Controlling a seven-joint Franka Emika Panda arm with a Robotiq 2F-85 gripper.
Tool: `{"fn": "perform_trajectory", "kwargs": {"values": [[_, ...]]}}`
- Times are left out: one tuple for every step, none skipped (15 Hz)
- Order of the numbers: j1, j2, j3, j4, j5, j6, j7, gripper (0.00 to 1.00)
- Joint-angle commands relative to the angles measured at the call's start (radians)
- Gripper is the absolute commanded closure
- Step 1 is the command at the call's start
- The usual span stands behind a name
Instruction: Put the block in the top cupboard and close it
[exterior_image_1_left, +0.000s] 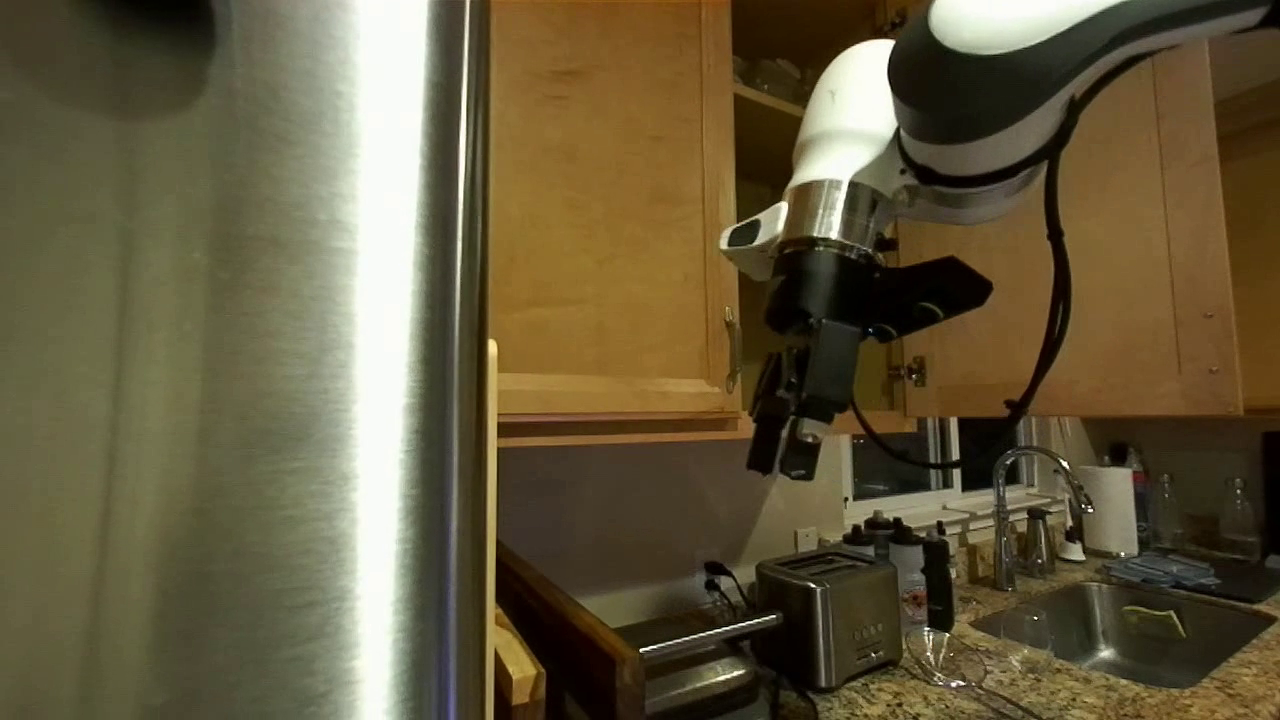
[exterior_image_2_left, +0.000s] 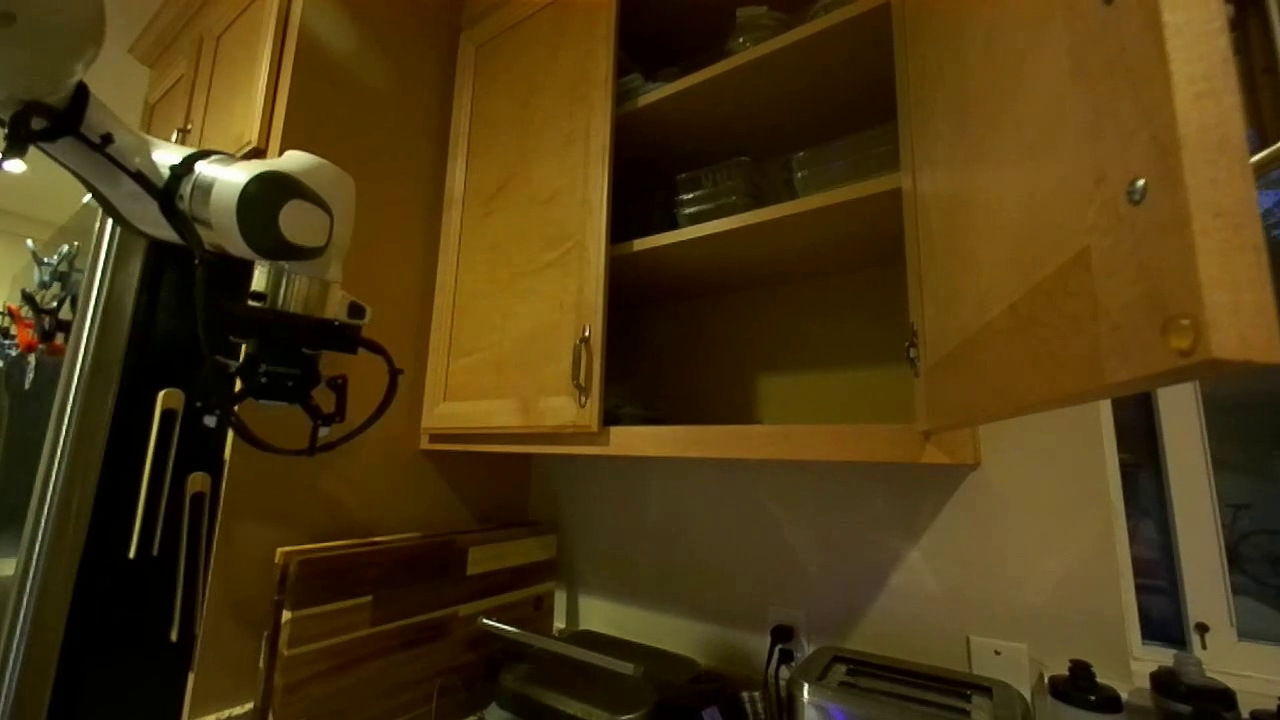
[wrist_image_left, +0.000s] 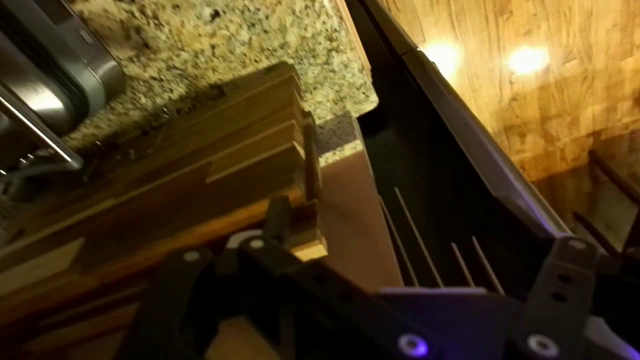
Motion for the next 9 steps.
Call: {"fn": "perform_trajectory", "kwargs": {"values": [[0.056,0.071,0.028,0.07,0.063,0.029,-0.095,0.0],[0.065,0.085,0.037,0.082,0.075,0.037,-0.129,0.0],[0.071,0.098,0.047,0.093,0.085,0.05,-0.156,0.0],[0.077,0.112,0.055,0.105,0.101,0.059,-0.183,0.0],[0.083,0.125,0.063,0.114,0.122,0.071,-0.211,0.0],[0.084,0.133,0.071,0.12,0.141,0.084,-0.235,0.0],[0.087,0.139,0.078,0.122,0.169,0.112,-0.255,0.0],[0.09,0.143,0.082,0.124,0.197,0.136,-0.275,0.0],[0.09,0.146,0.088,0.124,0.225,0.16,-0.29,0.0]]}}
